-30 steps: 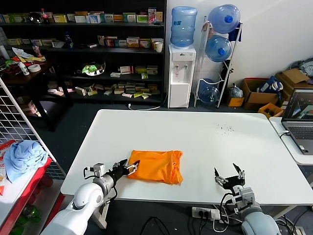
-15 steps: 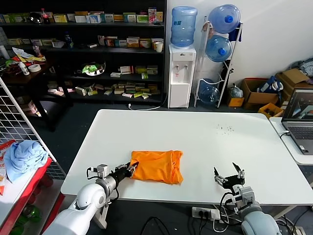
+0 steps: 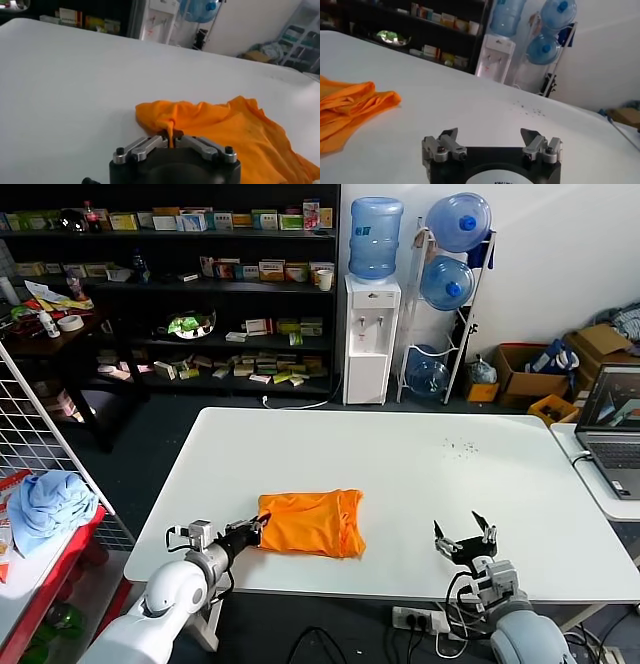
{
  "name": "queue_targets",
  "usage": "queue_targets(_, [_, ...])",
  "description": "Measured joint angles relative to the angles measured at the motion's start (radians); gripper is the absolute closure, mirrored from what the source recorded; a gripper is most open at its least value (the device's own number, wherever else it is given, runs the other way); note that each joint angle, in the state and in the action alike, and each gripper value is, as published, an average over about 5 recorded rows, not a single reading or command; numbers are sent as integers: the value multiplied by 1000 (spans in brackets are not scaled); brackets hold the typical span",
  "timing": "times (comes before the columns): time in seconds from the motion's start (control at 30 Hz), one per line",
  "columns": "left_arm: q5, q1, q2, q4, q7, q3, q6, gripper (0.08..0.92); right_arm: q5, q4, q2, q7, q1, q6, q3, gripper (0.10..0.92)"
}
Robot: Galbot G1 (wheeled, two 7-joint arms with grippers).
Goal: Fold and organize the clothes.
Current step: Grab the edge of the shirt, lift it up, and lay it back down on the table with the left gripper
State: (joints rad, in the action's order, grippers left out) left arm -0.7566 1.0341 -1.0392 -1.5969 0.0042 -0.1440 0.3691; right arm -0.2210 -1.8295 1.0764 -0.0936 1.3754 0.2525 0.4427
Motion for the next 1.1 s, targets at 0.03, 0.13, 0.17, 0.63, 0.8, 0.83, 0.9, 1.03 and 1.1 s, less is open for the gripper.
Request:
queue_targets(0.03, [1, 5, 4, -7, -6, -7, 2, 870, 0, -1, 0, 0, -1, 1, -1, 203])
queue_targets(0.13, [2, 22, 21, -25, -27, -33, 7, 870, -1, -2, 1, 0, -6, 2, -7, 203])
queue_targets(0.17, [1, 27, 28, -31, -35, -43, 9, 870, -2, -2, 2, 0, -8, 2, -9, 203])
queue_targets(0.63, [26, 75, 200, -20, -150, -201, 22, 870, -19, -6, 4, 0, -30, 2, -23, 203])
queue_targets(0.8, [91, 65, 277, 28, -158, -226, -6, 870, -28, -10, -1, 0, -32, 2, -20, 203])
queue_targets(0.83, [109, 61, 293, 39, -157, -229, -15, 870, -29, -11, -1, 0, -32, 2, -20, 203])
queue_targets(0.9, [147, 53, 325, 63, -156, -233, -33, 870, -31, -11, -2, 0, -33, 1, -21, 203])
queue_targets(1.03, [220, 39, 386, 106, -153, -240, -71, 870, -33, -9, -1, 0, -38, 0, -25, 203])
queue_targets(1.1, [252, 36, 414, 120, -153, -243, -87, 870, -33, -6, 1, 0, -40, -2, -27, 203])
